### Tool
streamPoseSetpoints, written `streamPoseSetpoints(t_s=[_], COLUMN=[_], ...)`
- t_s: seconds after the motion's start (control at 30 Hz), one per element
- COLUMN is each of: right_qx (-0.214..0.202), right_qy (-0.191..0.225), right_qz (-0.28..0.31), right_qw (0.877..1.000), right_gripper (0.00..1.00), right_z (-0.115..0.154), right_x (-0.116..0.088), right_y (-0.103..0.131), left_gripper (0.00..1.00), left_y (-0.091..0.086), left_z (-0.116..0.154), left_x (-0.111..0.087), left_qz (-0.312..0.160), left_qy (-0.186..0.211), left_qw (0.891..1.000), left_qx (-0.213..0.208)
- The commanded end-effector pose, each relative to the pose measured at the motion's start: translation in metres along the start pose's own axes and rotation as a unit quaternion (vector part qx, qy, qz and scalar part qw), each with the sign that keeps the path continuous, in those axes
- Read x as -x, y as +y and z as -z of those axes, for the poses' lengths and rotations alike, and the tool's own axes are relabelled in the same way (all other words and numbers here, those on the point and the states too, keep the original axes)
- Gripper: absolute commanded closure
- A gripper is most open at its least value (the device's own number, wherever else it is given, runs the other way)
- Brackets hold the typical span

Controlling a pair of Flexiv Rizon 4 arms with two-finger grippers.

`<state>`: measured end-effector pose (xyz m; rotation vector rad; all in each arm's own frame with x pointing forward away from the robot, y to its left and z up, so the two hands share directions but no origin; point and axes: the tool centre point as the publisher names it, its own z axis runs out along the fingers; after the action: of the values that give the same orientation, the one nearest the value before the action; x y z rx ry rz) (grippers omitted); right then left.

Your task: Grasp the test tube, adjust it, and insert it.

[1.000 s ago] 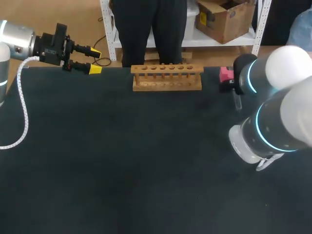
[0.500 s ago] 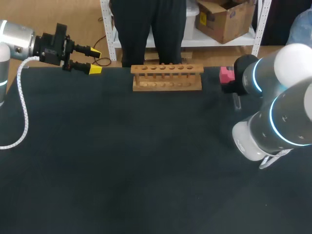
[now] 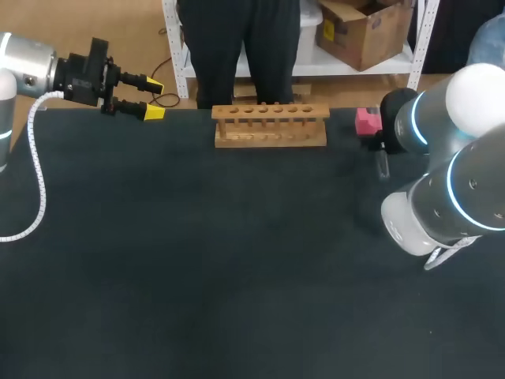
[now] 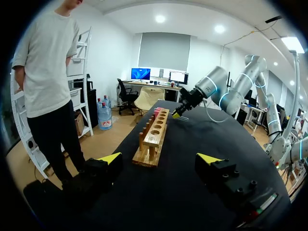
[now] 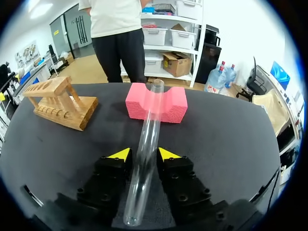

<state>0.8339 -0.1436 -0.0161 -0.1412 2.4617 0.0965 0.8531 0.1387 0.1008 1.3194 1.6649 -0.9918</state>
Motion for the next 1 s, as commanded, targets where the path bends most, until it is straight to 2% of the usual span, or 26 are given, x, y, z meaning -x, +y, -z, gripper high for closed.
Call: streamPoseSetpoints(t_s=[0.03,0.27,0.3,1.0], right_qx=[-0.007,-0.017,-0.018,-0.057], right_qy=[0.004,0.007,0.007,0.003], right_qz=[-0.002,-0.009,-0.010,-0.040], right_qw=[1.000,1.000,1.000,0.998], right_gripper=[0.69,0.89,0.99,1.00], right_z=[0.000,0.000,0.000,0.017], right_x=[0.001,0.001,0.000,0.002], right_y=[0.002,0.003,0.002,0.001], left_gripper=[0.00,0.00,0.00,0.00], left_y=[-0.003,-0.003,-0.003,-0.003], left_z=[0.000,0.000,0.000,0.000], left_x=[0.000,0.000,0.000,0.000], left_qz=[-0.001,-0.001,-0.001,-0.001], left_qy=[0.000,0.000,0.000,0.000], left_qw=[1.000,1.000,1.000,1.000], left_qx=[0.004,0.004,0.004,0.004])
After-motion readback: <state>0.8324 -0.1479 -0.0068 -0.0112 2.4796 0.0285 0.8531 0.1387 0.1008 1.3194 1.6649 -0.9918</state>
